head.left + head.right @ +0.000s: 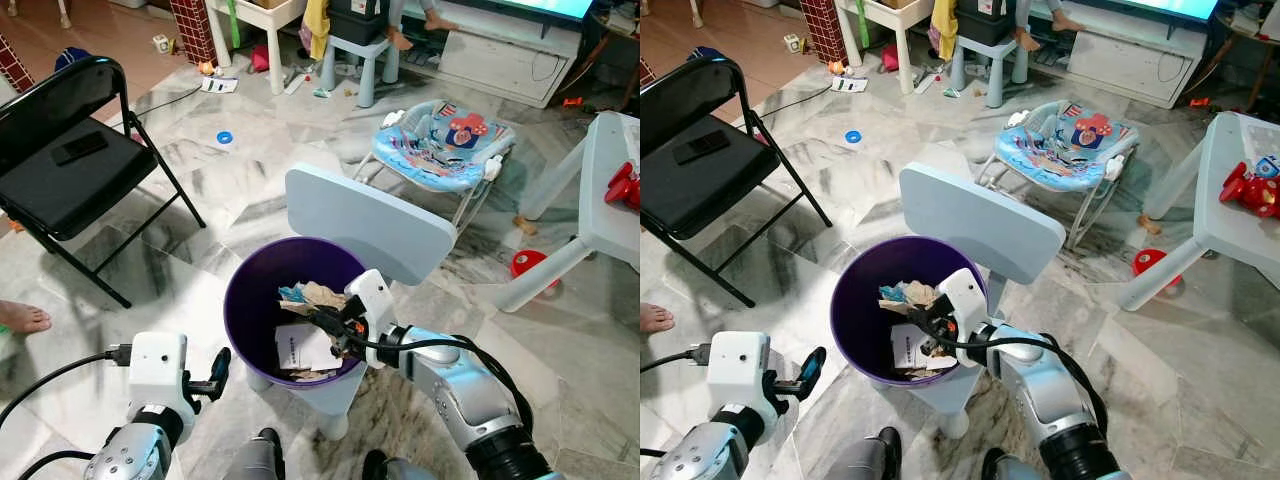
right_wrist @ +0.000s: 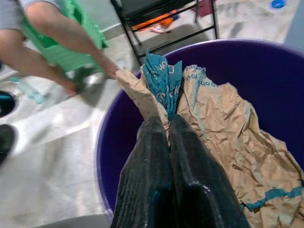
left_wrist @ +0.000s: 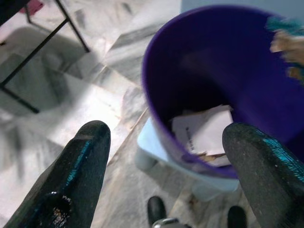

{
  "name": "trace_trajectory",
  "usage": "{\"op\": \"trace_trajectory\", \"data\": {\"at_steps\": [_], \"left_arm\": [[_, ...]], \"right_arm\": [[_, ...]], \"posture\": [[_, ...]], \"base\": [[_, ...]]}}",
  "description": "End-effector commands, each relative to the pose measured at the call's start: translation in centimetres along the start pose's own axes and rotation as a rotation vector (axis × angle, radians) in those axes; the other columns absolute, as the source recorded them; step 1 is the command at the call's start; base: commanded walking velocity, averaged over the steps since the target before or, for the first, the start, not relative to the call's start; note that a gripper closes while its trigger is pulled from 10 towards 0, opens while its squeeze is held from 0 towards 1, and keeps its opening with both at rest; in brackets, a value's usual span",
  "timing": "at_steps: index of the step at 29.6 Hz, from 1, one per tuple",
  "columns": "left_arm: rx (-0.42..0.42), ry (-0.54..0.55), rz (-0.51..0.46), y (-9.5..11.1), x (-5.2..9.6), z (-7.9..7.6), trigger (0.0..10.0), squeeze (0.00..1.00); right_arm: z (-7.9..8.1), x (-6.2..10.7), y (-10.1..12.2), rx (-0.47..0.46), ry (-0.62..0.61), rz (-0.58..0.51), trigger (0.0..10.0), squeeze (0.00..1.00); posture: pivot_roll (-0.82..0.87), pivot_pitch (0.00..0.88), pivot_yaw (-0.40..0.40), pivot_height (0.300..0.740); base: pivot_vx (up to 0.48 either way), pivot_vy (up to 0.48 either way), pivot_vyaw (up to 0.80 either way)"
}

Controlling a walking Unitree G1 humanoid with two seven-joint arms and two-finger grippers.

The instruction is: Picking trash to rubbish bin

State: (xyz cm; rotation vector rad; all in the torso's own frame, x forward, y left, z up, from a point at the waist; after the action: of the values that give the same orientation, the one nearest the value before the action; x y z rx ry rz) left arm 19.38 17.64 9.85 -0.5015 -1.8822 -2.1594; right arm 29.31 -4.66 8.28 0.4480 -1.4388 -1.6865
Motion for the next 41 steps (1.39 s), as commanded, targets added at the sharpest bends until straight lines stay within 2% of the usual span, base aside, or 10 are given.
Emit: {"op": "trace_trajectory", "data": {"at_steps": [1,13,19,24,25,26,27,30,31,41], "left_arm": [[0.002,0.01,0.025,-0.4,0.0,0.2,10.0,0.0],[0.024,0.063,0.014,-0.1,0.9,0.4,10.0,0.0],[0.042,0.12,0.025,-0.4,2.3,0.6,10.0,0.0],[0.052,0.16,0.025,-0.5,2.9,0.8,10.0,0.0],[0.052,0.163,0.024,-0.5,3.0,0.8,10.0,0.0],[0.051,0.164,0.022,-0.5,3.0,0.8,10.0,0.0],[0.051,0.165,0.019,-0.5,2.9,0.7,10.0,0.0],[0.051,0.163,0.013,-0.4,2.8,0.7,10.0,0.0],[0.05,0.161,0.005,-0.2,2.6,0.7,10.0,0.0],[0.051,0.126,-0.021,0.4,1.0,0.0,10.0,0.0]], "right_arm": [[0.7,-0.9,0.0,0.019,0.004,-0.009,0.0,0.0],[2.8,-4.0,-3.0,-0.045,0.014,0.049,0.0,0.0],[4.0,-5.9,-2.8,-0.026,-0.009,0.022,0.0,0.0],[4.0,-6.5,-2.7,0.006,-0.059,0.008,0.0,0.0],[3.8,-6.6,-2.7,0.021,-0.081,0.004,3.7,0.0],[3.7,-6.7,-2.5,0.028,-0.1,-0.011,5.6,0.0],[3.5,-6.7,-2.2,0.031,-0.117,-0.032,9.6,0.0],[3.0,-6.6,-1.4,0.053,-0.165,-0.087,10.0,0.0],[2.6,-6.5,-1.0,0.044,-0.179,-0.113,10.0,0.99],[0.3,-5.6,-1.1,-0.009,-0.277,-0.141,10.0,1.0]], "posture": [[0.24,0.221,-0.031,0.74],[0.32,0.224,-0.078,0.74],[0.4,0.243,-0.116,0.74],[0.43,0.246,-0.128,0.74],[0.43,0.245,-0.13,0.74],[0.43,0.245,-0.13,0.74],[0.43,0.244,-0.13,0.74],[0.42,0.242,-0.13,0.74],[0.41,0.239,-0.129,0.74],[0.36,0.223,-0.126,0.74]], "base": [[0.0,0.0,0.0],[0.0,0.0,0.0],[0.0,0.0,0.0],[0.0,0.0,0.0],[0.0,0.0,0.0],[0.0,0.0,0.0],[0.0,0.0,0.0],[0.0,0.0,0.0],[0.0,0.0,0.0],[0.0,0.0,0.0]]}}
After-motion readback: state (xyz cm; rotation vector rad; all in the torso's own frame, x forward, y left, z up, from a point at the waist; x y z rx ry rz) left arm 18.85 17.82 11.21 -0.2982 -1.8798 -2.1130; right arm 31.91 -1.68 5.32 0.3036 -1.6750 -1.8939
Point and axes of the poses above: a point about 5 cm out from each wrist's last joint towards the gripper, its own x axis pointing back from the gripper into the wrist, its own y axis along the axis of the wrist's last joint, z = x × y, the point moved 1 cm from there along -x, pointing out of the wrist towards the gripper, and after that the axes turned 8 degrees about -x, right-handed, at the moved point
